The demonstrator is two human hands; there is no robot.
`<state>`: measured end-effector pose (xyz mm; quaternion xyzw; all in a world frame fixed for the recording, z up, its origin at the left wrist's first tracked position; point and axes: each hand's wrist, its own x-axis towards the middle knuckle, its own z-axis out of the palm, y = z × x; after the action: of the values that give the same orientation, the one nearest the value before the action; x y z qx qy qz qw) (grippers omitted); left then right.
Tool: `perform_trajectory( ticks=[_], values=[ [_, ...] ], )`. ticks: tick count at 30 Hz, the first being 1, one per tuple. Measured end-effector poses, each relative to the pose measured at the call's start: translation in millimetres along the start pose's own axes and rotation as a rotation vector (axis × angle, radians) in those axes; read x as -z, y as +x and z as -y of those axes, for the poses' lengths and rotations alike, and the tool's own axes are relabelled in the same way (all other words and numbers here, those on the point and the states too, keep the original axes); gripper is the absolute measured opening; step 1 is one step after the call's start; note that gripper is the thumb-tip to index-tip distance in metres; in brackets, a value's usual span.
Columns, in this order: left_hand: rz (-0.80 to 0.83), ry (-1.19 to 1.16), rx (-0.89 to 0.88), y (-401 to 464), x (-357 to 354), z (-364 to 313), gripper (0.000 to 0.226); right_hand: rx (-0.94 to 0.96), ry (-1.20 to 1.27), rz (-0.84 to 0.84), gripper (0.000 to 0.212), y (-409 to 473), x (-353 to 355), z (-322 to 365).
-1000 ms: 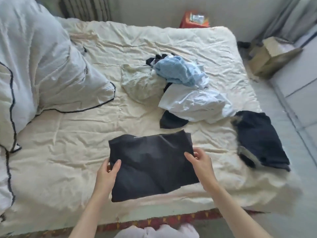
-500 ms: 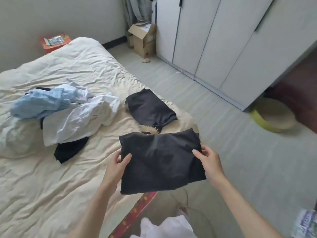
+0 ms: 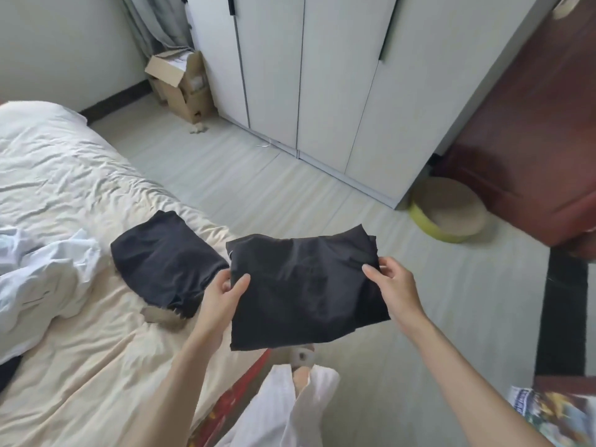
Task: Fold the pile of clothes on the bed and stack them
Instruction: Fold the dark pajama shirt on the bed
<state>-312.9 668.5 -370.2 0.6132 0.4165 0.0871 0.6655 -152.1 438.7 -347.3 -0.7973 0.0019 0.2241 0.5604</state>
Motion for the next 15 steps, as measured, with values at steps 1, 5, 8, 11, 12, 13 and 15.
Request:
perform_trajectory(
  ticks=[1,5,8,11,12,13,15],
  values=[
    [-0.001,-0.005,0.002,17.5,-12.4,-6.8,0.006,0.004,-0.005,0.0,0.005,20.9,3.9,5.2],
    [0.007,-0.056,0.022,97.2,-67.2,-37.4,0.022,0.024,-0.03,0.002,0.005,116.7,17.1,35.9],
    [-0.018,-0.083,0.043,153.2,-103.1,-67.1,0.011,0.028,-0.059,0.016,0.009,189.4,21.5,68.8],
    [-0.06,-0.103,0.06,202.4,-128.6,-100.3,0.018,0.039,-0.087,0.048,0.012,255.6,20.9,100.5],
    [-0.072,-0.107,0.067,217.9,-134.8,-110.7,0.019,0.047,-0.094,0.061,0.012,276.6,19.9,110.6],
    [-0.083,-0.108,0.07,231.9,-139.7,-119.9,0.018,0.049,-0.105,0.075,0.011,296.4,18.6,119.6],
    [-0.108,-0.109,0.069,257.4,-147.2,-135.8,0.02,0.045,-0.121,0.101,0.01,334.5,14.0,135.0]
  ],
)
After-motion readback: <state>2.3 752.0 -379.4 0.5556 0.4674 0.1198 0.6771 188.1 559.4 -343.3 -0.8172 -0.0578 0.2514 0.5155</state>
